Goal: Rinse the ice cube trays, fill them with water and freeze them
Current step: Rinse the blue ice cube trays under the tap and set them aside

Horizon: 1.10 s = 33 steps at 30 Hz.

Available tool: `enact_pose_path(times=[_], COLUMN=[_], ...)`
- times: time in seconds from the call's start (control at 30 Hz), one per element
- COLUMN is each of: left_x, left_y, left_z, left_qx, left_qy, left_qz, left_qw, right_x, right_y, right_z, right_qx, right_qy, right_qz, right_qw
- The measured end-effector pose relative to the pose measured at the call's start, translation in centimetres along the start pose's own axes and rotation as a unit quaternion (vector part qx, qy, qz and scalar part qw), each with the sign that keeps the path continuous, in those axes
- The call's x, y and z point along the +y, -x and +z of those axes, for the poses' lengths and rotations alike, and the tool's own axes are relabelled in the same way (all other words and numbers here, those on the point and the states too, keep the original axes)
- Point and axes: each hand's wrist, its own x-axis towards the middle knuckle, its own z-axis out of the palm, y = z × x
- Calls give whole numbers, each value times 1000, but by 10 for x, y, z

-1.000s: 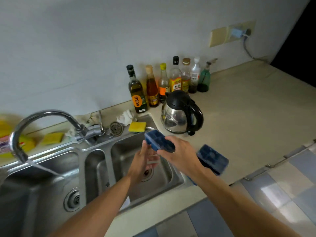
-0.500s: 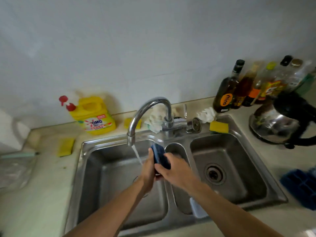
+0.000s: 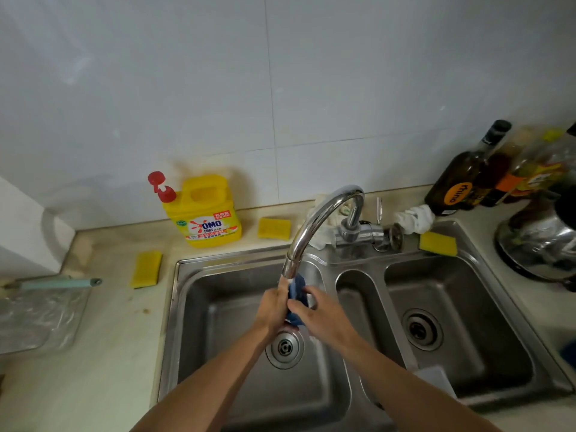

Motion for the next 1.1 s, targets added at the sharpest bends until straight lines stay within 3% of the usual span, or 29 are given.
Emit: enact_pose_path(times=[0.63,1.1], left_x=[15,20], left_y=[-9,-7], left_z=[-4,-5], left_qx=[-36,-45], left_qy=[-73,-42], left_qz=[12,-14], left_qw=[997,998], right_x=[-7,-15], right_y=[-3,5], right_z=[-7,-14], right_qx=[12,15], right_qy=[-49,-28], right_qz=[-6,-10], right_qw=[999,999])
